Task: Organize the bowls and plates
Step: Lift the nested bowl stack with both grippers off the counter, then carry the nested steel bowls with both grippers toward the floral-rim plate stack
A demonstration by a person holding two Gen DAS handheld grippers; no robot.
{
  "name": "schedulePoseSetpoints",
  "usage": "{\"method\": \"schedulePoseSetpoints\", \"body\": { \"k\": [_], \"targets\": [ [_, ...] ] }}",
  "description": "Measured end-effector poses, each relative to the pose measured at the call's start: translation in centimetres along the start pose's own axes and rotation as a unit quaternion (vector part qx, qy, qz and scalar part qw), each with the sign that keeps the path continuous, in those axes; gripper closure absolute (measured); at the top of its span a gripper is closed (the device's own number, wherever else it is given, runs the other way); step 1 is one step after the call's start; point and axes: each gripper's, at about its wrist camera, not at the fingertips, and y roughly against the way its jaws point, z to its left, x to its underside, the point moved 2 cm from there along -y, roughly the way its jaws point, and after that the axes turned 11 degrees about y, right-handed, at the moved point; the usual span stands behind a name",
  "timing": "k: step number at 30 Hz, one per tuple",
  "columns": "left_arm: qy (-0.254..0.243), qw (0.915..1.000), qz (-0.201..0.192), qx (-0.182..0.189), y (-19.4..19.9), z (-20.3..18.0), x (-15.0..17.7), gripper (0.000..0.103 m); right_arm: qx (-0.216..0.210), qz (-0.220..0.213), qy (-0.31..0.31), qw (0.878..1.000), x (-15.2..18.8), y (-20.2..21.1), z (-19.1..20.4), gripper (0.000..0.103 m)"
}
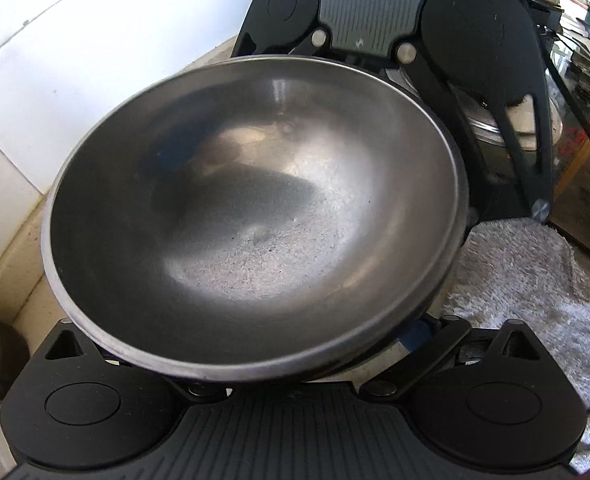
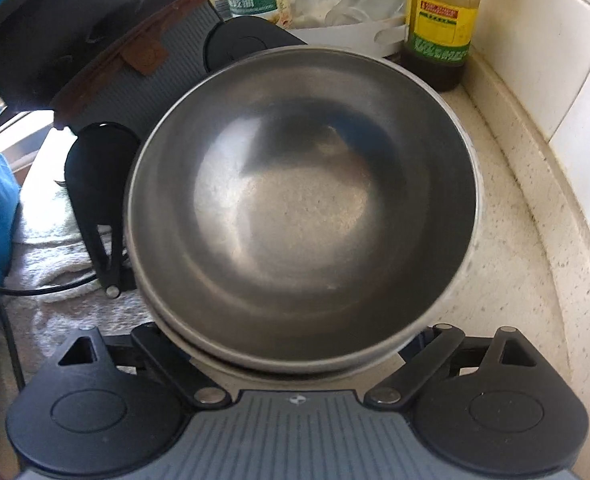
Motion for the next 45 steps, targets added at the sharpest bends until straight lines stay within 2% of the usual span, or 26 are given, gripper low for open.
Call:
{"method": "schedulePoseSetpoints", "body": {
  "k": [2, 18, 30, 45],
  "targets": [
    [-0.002, 0.9999, -0.003, -0.014, 0.1, -0.2, -0.2, 0.002, 0.006, -0.003, -0.006, 1.000, 0.0, 0.0, 0.0, 0.010],
    [-0.014, 0.9995, -0.007, -0.028, 0.5, -0.4, -2.1, 0.003, 0.028, -0.010, -0.017, 0.999, -0.9, 1.4, 1.4, 0.010],
    [-0.028, 0.9972, -0.024, -0.065, 3.7, -2.5, -2.4, 0.003, 0.061, -0.024, 0.000, 0.998, -2.4, 5.1, 4.3, 0.010],
    [-0.024, 0.9922, -0.046, -0.113, 9.8, -5.8, 0.5, 0.003, 0.087, -0.032, 0.039, 0.995, -6.7, 8.7, 10.5, 0.010]
  ]
}}
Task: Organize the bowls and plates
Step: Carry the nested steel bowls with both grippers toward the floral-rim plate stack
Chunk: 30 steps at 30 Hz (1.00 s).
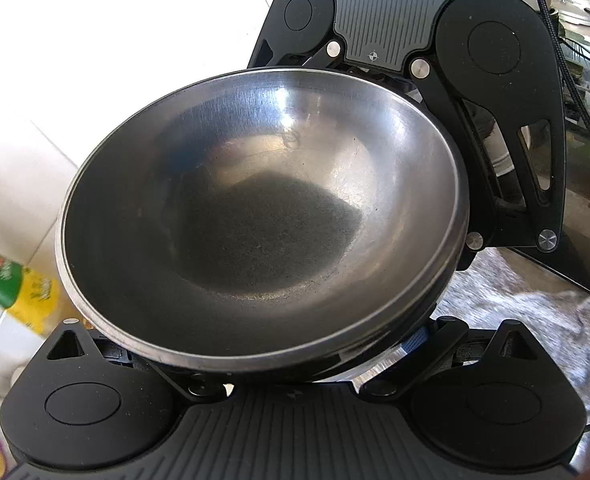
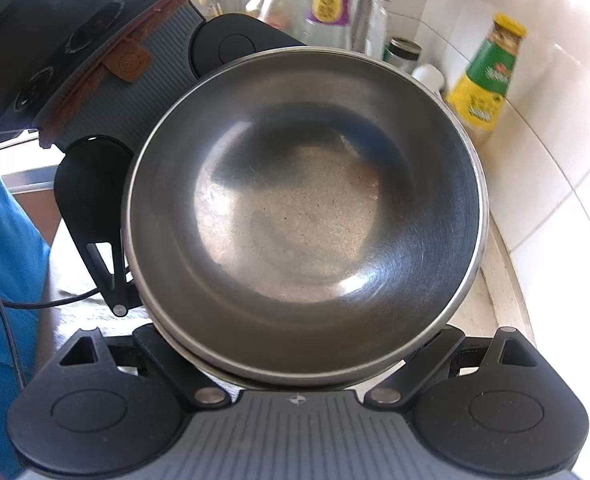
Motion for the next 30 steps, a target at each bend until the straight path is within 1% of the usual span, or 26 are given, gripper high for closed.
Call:
{"method": "schedulePoseSetpoints", "body": {
  "k": [3, 6, 9, 14, 18, 24, 30],
  "targets": [
    [0.005, 0.9999, -0.004, -0.009, 1.4, 0.1, 1.1, 0.003, 0.001, 0.000, 0.008, 1.000, -1.4, 0.5, 1.2, 0.010],
    [0.011, 0.9998, -0.005, -0.016, 2.8, 0.5, 1.5, 0.003, -0.002, 0.000, 0.017, 1.000, -3.0, 0.6, 2.5, 0.010],
    [0.021, 0.9995, -0.004, -0.025, 4.2, 0.5, 3.0, 0.003, -0.007, 0.001, 0.025, 1.000, -4.5, 0.4, 3.7, 0.010],
    [0.038, 0.9985, 0.009, -0.037, 6.8, 0.4, 5.6, 0.003, -0.026, -0.006, 0.039, 0.999, -7.4, -0.6, 6.0, 0.010],
    [0.048, 0.9975, 0.020, -0.047, 8.1, 0.6, 7.5, 0.003, -0.037, -0.014, 0.045, 0.998, -9.3, -1.6, 7.6, 0.010],
    [0.059, 0.9966, 0.034, -0.047, 9.0, 0.6, 10.0, 0.003, -0.054, -0.018, 0.045, 0.997, -11.0, -3.1, 9.8, 0.010],
    [0.066, 0.9959, 0.046, -0.041, 9.7, 1.3, 11.8, 0.003, -0.069, -0.018, 0.038, 0.997, -12.3, -4.5, 10.6, 0.010]
  ]
}}
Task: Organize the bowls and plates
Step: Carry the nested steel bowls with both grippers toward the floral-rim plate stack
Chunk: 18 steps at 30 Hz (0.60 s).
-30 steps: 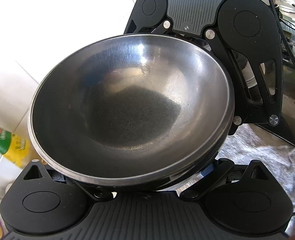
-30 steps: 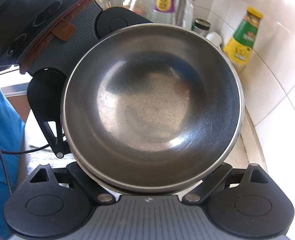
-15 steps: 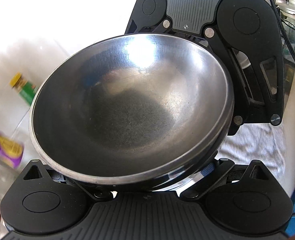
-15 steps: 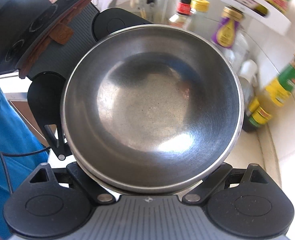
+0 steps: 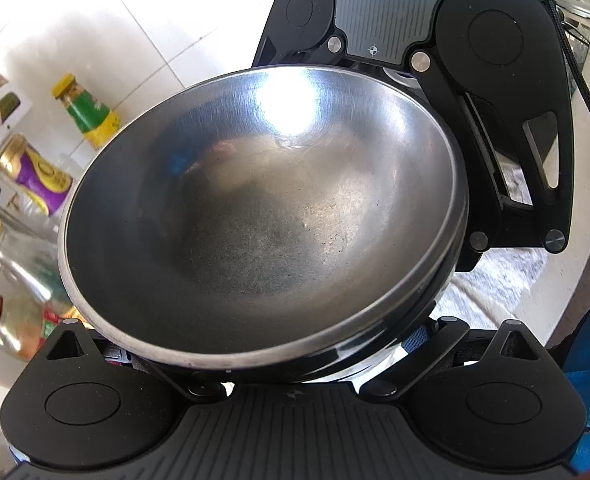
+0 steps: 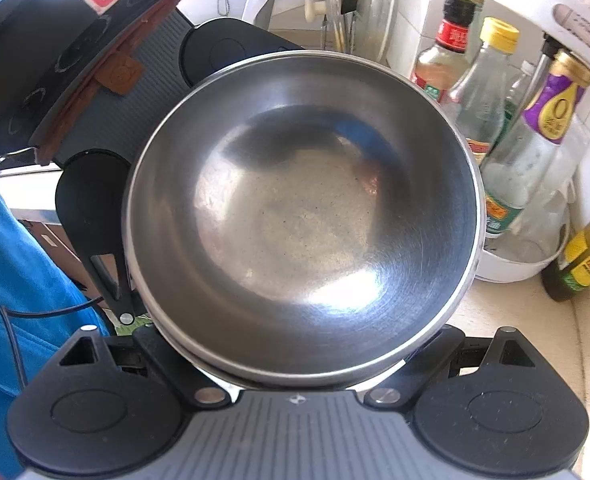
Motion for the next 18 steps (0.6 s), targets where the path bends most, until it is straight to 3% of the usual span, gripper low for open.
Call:
{"method": "schedulePoseSetpoints", "body": {
  "k": [10, 18],
  "targets": [
    [0.008, 0.9999, 0.008, 0.010, 0.1, 3.0, 0.9, 0.003, -0.013, 0.000, -0.020, 1.000, -1.1, -0.9, -0.4, 0.010],
    [0.018, 0.9995, 0.022, 0.014, -2.8, 5.2, 0.0, 0.003, -0.018, -0.001, -0.042, 0.999, -0.2, -1.4, -1.8, 0.010]
  ]
}}
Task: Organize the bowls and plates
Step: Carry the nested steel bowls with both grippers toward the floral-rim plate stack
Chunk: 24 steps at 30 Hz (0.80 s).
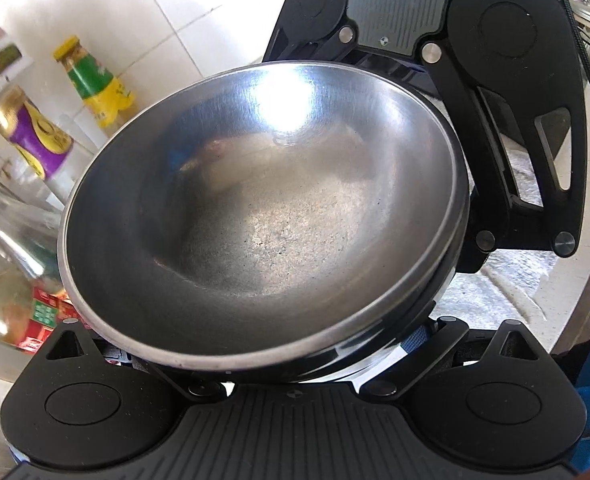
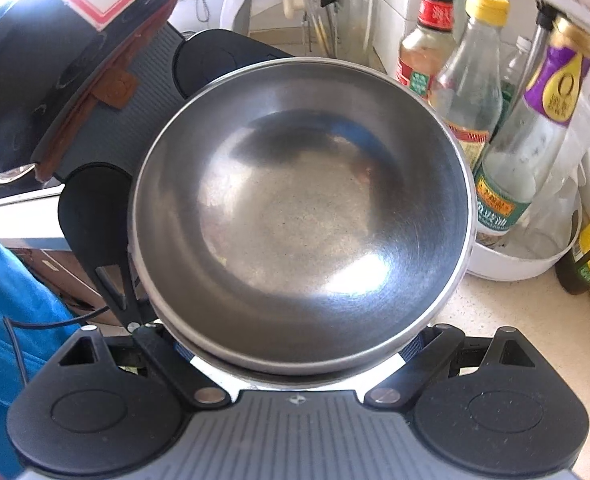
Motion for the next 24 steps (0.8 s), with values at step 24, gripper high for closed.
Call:
{"method": "schedulePoseSetpoints", "body": {
  "k": [24],
  "targets": [
    [0.057, 0.9969, 0.050, 0.021, -6.7, 0.2, 2.5, 0.003, -0.016, 0.017, -0.052, 0.998, 2.7, -4.5, -2.0, 0.010]
  ]
}}
